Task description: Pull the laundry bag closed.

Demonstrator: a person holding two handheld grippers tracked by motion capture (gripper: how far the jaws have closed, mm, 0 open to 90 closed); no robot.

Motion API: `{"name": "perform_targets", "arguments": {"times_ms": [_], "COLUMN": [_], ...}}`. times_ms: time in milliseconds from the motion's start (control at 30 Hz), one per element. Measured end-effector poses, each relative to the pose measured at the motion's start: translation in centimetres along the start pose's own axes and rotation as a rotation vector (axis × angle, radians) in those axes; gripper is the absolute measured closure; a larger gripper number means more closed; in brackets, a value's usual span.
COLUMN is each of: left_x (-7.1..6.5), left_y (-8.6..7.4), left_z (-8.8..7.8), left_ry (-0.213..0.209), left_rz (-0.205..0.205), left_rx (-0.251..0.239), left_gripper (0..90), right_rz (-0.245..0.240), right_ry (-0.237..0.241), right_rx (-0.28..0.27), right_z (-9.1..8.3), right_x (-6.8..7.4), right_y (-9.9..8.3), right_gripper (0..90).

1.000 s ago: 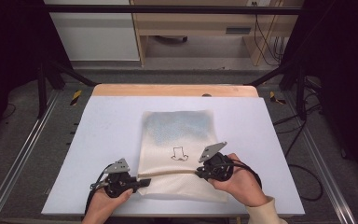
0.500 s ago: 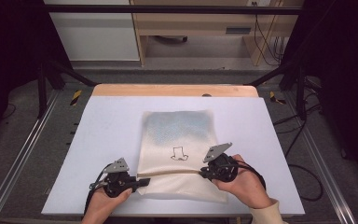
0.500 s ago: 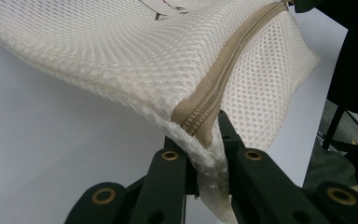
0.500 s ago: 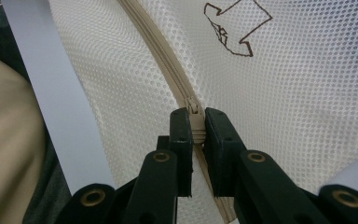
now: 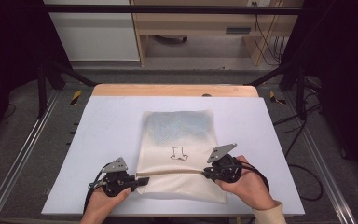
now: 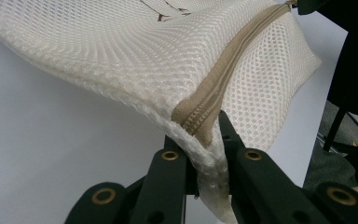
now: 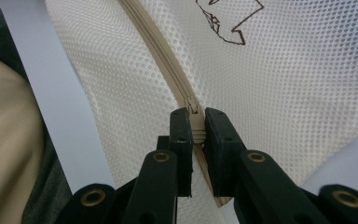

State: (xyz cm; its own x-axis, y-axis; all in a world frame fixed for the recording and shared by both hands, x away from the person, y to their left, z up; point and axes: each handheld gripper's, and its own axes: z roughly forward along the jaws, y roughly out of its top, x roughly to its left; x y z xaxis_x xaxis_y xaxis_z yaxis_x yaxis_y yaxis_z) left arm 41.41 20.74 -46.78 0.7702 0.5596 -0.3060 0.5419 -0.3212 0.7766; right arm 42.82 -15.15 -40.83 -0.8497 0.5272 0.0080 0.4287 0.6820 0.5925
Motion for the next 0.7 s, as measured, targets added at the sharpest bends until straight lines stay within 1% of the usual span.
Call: {"name": "perform_targets", "arguments": {"times_ms": [133,200,233,300,367,467,567,700], "left_x": [0.1,0.0,0.0,0.0,0.0,0.0,0.0,0.0], "left_y": [0.0,0.0,0.0,0.0,0.0,0.0,0.0,0.1], "left_z": [-0.1,-0.1,-0.1,-0.1,-0.1,-0.1,-0.1,-0.1], "left_ry": [0.002,0.010,0.011,0.011,0.010,0.009,0.011,0.011], "left_rz": [-0.003,-0.004,-0.003,-0.001,-0.001,0.000,0.001,0.000], "left_rx": [-0.004,-0.007,-0.008,-0.007,-0.007,-0.008,-0.006,-0.006], "left_gripper": [84.6,84.6,84.6,84.6,84.6,84.6,84.6,84.6], "right_rz": [0.006,0.005,0.012,0.009,0.024,0.017,0.017,0.029], "right_ry": [-0.004,-0.006,-0.006,-0.012,-0.013,-0.009,-0.011,-0.012], "right_rx": [-0.007,-0.005,-0.009,-0.004,0.003,-0.004,0.000,0.003], "right_z": [-0.2,-0.3,-0.3,-0.2,-0.3,-0.3,-0.3,-0.3], "right_x": [-0.2,-0.2,-0.2,-0.4,-0.3,-0.4,-0.5,-0.6], "right_y": [-0.2,-0.4,-0.4,-0.5,-0.6,-0.7,-0.9,-1.1], "right_gripper": [82.0,82.0,82.0,82.0,82.0,82.0,82.0,82.0]}}
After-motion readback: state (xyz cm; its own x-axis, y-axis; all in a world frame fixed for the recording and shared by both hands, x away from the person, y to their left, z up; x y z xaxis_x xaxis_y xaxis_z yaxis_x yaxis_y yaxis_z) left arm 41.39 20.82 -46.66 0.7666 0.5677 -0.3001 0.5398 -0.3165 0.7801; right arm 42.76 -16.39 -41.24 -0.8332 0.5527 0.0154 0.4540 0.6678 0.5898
